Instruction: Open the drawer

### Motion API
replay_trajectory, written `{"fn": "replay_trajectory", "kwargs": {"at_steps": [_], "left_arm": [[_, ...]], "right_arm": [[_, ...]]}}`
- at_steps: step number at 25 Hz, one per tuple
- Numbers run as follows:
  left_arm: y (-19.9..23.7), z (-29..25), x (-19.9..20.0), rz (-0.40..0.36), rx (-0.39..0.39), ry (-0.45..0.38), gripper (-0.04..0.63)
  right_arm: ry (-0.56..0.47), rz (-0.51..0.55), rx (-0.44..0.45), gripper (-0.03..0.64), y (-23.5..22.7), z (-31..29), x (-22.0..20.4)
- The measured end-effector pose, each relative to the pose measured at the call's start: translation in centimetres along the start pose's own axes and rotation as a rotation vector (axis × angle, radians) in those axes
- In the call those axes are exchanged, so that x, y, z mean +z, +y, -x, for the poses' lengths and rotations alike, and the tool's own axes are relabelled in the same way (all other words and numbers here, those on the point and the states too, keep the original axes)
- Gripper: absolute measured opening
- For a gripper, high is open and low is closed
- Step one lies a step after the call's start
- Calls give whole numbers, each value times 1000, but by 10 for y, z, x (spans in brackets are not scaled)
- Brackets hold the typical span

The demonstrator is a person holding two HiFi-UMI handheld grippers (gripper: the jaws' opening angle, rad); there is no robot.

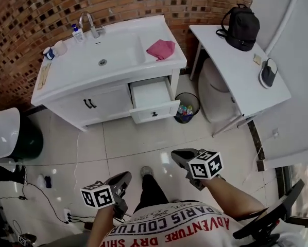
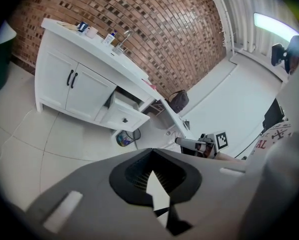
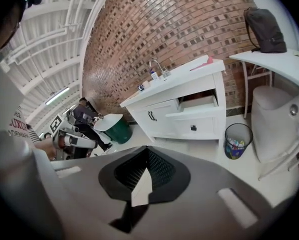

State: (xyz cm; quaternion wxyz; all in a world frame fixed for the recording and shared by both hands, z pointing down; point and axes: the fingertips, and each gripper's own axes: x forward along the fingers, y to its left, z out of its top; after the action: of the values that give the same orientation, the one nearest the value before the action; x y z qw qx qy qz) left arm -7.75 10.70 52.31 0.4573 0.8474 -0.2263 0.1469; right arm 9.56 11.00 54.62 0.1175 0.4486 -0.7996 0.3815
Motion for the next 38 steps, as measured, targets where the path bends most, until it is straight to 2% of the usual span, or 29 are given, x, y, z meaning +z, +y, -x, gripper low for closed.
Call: {"fn": "replay_trajectory", "kwargs": {"at_steps": [6, 10, 13, 17, 22, 31, 38], "left_arm": [[-91, 12, -88, -24, 0, -24, -6], [-145, 20, -125, -48, -15, 11, -6], [-167, 25, -136, -63, -32, 31, -6], [-177, 30, -137, -74, -30, 34, -6], [-174, 55, -136, -128, -18, 39, -6], [-159, 91, -131, -98, -7, 16, -6], [-157, 89, -135, -108, -10, 10, -6]], "right_arm": [[-35, -70, 63, 8, 39, 114, -64], [-37, -127, 121, 8, 79, 167, -95], [-25, -140, 138, 8, 98, 182, -109], [-23, -155, 161, 8, 116, 190, -108], [-37, -125, 176, 8, 146, 184, -103], [-4, -124, 198, 8, 177, 165, -101], [2, -129, 211, 8, 177, 156, -108]]}}
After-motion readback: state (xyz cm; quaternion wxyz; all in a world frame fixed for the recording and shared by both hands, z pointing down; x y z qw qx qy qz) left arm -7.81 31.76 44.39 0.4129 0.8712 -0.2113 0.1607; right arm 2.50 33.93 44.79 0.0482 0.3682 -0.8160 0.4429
